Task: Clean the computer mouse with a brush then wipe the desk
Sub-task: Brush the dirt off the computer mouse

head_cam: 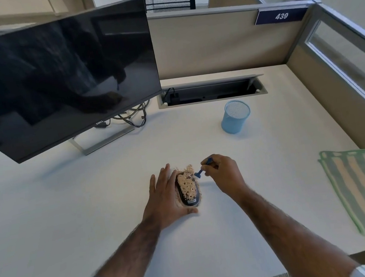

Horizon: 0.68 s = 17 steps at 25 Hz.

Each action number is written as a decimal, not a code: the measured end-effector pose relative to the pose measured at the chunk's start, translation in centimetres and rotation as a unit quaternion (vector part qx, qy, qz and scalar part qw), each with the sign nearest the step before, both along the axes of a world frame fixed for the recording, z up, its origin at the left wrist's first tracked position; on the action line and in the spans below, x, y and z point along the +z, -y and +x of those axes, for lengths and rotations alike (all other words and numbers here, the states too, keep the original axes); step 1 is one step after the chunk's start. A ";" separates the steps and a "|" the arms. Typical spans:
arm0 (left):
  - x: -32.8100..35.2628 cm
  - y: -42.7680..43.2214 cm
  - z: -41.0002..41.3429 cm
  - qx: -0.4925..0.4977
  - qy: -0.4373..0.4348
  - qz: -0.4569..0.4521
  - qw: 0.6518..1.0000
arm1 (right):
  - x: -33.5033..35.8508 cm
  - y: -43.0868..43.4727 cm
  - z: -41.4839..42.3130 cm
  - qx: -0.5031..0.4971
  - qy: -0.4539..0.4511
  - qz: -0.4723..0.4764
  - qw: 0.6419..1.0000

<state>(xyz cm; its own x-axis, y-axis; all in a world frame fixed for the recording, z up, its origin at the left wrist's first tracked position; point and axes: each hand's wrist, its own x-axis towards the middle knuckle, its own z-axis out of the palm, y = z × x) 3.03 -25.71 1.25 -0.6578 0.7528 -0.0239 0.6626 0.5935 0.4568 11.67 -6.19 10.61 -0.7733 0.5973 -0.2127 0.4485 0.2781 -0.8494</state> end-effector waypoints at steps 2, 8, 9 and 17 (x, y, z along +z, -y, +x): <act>0.1 0.0 -0.1 0.000 0.006 0.000 1.000 | -0.2 0.2 -0.1 0.001 -0.001 0.004 1.000; 0.2 0.0 -0.2 0.000 0.019 0.003 1.000 | -0.4 0.0 -0.2 0.010 0.005 0.025 1.000; 0.2 0.0 -0.2 0.000 0.020 0.002 1.000 | -0.4 0.0 -0.3 0.013 0.005 0.030 0.999; -0.1 0.1 -0.3 -0.003 0.019 0.008 1.000 | -0.4 0.5 -0.8 0.046 -0.008 0.065 0.997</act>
